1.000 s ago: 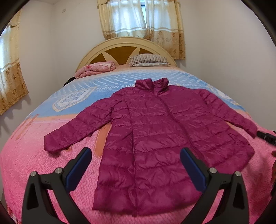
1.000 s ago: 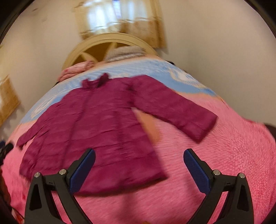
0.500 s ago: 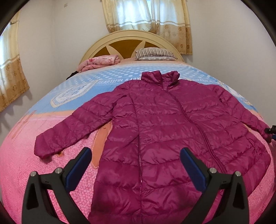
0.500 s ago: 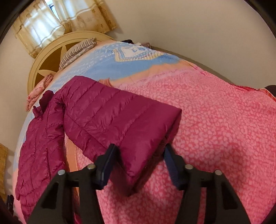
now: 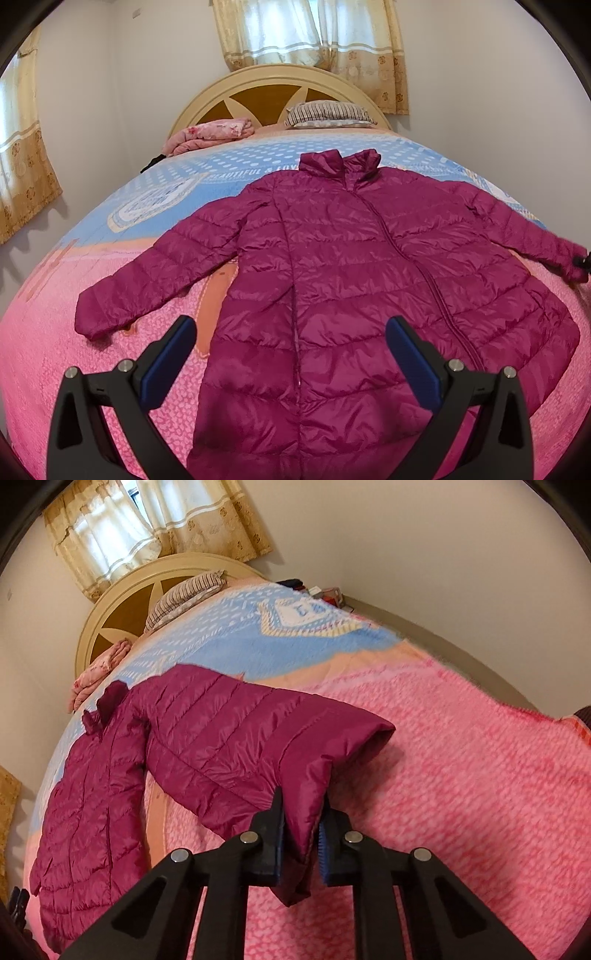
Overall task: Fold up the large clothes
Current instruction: 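Grasp the magenta jacket sleeve cuff with the right tool and lift it, then carry the sleeve across the jacket body and open the right tool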
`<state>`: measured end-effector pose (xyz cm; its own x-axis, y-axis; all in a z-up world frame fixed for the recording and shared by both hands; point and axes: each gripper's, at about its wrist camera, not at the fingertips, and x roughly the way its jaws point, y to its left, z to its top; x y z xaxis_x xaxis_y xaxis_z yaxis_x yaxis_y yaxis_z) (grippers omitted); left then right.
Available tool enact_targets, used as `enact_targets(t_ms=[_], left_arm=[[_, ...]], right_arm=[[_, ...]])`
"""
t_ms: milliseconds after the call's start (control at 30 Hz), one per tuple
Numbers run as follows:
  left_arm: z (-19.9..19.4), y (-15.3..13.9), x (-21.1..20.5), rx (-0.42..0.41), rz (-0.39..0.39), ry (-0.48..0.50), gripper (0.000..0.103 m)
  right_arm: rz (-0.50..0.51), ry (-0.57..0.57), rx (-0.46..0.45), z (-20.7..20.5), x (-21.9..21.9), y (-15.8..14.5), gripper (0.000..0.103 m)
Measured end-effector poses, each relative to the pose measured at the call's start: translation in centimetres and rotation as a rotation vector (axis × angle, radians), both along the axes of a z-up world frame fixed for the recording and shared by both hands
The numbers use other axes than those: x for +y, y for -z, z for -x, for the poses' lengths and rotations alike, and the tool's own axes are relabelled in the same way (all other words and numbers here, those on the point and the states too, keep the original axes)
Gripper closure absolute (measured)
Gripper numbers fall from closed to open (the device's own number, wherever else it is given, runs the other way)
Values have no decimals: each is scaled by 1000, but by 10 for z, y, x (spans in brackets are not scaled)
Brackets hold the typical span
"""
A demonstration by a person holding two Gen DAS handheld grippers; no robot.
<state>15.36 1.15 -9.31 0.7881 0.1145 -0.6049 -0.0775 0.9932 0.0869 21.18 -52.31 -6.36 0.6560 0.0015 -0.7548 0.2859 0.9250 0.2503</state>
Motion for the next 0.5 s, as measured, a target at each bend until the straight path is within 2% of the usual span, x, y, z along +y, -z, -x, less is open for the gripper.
enact_targets(t_ms=[100, 233, 500], left_arm=[[-5, 6, 6, 14, -19, -26, 0], [-6, 10, 18, 27, 5, -48, 0], [-3, -1, 32, -4, 15, -60, 0]], right_arm=[[40, 7, -11, -4, -7, -12, 90], [78, 11, -25, -12, -14, -30, 90], [218, -6, -126, -32, -8, -107, 91]])
